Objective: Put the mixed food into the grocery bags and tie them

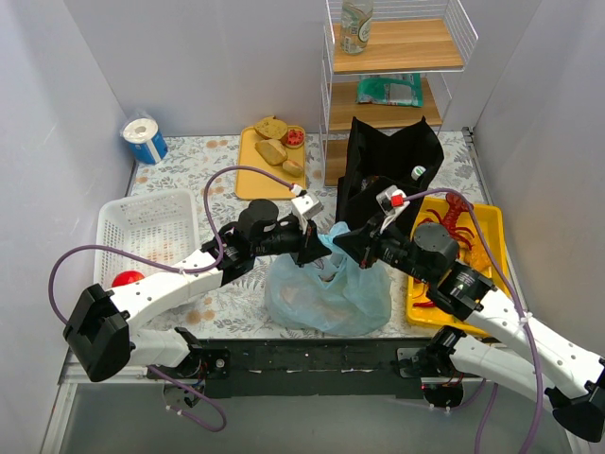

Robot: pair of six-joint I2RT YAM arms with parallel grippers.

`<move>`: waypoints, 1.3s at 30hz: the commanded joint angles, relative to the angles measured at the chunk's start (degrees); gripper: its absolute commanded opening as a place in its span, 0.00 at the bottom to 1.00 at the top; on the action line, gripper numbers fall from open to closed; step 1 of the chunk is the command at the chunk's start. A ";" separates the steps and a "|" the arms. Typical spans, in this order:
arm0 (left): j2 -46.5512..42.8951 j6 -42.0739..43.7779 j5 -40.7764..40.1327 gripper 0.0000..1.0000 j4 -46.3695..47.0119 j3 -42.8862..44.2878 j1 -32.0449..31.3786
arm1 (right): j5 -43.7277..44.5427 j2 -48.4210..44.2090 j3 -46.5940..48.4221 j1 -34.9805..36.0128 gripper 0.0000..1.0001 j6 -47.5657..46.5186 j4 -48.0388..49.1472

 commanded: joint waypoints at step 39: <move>1.66 -15.57 26.76 0.27 10.28 -2.63 8.55 | 3.69 -0.42 -14.08 1.14 0.01 1.51 9.46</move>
